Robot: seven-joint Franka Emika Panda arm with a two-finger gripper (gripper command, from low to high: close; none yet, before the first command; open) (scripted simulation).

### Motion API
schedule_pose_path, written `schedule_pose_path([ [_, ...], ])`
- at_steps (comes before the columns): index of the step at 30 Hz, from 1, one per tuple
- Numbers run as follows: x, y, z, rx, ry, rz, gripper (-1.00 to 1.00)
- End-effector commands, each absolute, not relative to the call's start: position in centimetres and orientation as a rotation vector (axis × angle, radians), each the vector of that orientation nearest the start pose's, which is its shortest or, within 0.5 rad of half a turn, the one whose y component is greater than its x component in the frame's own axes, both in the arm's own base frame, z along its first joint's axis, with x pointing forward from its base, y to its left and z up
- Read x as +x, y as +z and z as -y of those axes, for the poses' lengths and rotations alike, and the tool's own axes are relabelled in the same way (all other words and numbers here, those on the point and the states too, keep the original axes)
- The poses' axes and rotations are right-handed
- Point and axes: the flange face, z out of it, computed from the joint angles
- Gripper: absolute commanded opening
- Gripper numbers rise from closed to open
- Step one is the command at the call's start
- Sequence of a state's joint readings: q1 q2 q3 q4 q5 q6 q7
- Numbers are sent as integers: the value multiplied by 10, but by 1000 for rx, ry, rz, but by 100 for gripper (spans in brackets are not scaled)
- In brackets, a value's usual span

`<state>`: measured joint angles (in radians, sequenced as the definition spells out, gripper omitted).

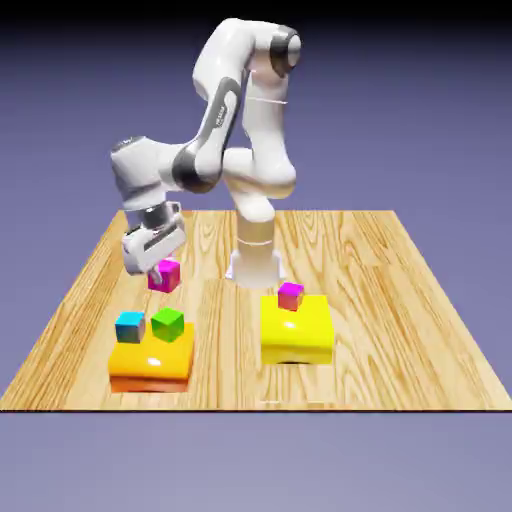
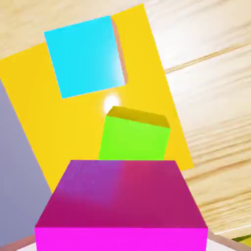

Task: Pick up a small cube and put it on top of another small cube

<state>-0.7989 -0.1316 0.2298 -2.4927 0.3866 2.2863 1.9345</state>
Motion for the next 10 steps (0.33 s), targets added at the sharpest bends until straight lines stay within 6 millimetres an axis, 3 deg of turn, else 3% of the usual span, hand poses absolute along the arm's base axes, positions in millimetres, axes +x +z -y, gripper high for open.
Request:
schedule_pose_path([
  [1,383,328,236,-545,322,-2926,-100],
  [6,388,260,224,-545,322,-2926,-100],
  [7,388,260,224,-545,322,-2926,100],
  [8,388,260,224,-545,322,-2926,100],
  [10,387,290,230,-546,324,-2925,100],
])
